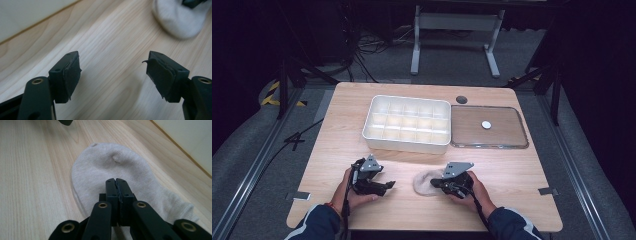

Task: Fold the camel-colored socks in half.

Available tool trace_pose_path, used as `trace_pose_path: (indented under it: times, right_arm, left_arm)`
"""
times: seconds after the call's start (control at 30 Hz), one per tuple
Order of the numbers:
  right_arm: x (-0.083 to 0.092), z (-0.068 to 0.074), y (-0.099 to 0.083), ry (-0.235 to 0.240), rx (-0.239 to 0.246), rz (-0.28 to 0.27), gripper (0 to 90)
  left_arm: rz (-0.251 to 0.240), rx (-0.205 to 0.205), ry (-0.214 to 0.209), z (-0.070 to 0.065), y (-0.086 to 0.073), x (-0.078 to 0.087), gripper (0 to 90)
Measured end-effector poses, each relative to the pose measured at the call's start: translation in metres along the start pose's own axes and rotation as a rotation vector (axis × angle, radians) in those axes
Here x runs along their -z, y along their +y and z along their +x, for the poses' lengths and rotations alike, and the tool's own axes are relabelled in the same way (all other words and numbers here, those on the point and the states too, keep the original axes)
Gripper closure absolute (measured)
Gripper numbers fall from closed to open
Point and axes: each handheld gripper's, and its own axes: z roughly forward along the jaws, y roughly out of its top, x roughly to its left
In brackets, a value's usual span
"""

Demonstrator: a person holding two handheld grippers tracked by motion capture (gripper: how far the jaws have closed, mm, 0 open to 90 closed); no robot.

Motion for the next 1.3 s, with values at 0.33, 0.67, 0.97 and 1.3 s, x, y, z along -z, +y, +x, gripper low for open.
trace_pose_path:
  times: [0.33,0.67,0.97,1.3]
  right_arm:
    - [-0.006,0.01,0.003,-0.023,0.013,-0.01,89.8]
    - [-0.007,0.015,0.005,-0.053,0.023,0.004,89.8]
    - [-0.008,0.017,0.006,-0.064,0.038,0.009,89.8]
    - [-0.012,0.017,0.011,-0.062,0.04,0.016,89.8]
  left_arm:
    - [-0.005,-0.051,-0.097,-0.033,0.032,-0.032,32.4]
    - [0.08,-0.108,-0.028,-0.038,0.033,-0.046,34.9]
    - [0.109,-0.112,-0.033,-0.04,0.037,-0.045,48.4]
    - [0.107,-0.06,-0.105,-0.034,0.036,-0.042,77.6]
